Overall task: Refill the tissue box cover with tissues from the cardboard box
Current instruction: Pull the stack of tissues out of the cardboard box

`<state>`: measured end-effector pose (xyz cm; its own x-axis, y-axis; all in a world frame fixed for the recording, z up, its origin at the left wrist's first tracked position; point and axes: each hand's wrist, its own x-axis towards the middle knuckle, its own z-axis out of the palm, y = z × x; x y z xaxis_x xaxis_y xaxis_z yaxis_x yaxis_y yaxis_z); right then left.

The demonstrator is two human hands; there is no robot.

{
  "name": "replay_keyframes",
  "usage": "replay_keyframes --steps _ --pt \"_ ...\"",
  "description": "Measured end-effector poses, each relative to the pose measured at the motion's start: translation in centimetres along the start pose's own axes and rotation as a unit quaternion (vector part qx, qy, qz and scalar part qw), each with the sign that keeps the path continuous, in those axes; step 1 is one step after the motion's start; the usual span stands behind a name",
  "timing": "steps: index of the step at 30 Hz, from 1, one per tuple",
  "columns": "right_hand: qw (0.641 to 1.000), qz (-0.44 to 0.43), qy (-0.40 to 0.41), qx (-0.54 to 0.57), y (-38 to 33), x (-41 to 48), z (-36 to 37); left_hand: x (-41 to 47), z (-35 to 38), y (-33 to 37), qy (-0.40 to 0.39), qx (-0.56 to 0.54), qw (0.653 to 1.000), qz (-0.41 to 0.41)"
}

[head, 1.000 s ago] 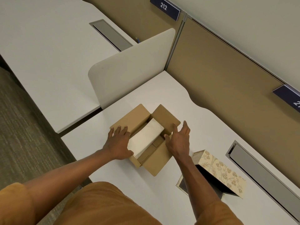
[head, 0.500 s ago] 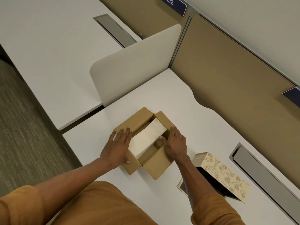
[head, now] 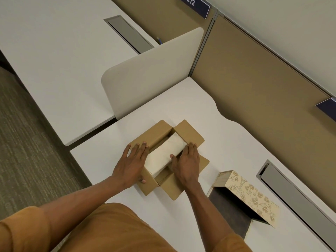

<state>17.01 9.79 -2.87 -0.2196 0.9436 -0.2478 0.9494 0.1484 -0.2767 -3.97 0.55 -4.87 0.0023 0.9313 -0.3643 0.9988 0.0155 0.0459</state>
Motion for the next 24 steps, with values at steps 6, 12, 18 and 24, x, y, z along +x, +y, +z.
replay_keyframes --steps 6,12,18,24 --pt "0.994 0.033 -0.041 0.095 -3.2 -0.8 0.8 0.0 -0.7 0.5 -0.015 -0.004 1.0 -0.006" --pt "0.928 0.229 -0.097 0.276 -4.4 1.0 2.6 0.0 -0.8 0.6 -0.02 -0.002 1.0 -0.012" --pt "0.81 0.344 -0.141 0.453 -4.9 3.0 3.7 0.1 -0.3 0.6 -0.02 -0.003 1.0 -0.015" --pt "0.781 0.391 -0.141 0.466 -5.5 4.2 4.3 0.2 -0.5 0.6 -0.029 0.007 1.0 -0.011"
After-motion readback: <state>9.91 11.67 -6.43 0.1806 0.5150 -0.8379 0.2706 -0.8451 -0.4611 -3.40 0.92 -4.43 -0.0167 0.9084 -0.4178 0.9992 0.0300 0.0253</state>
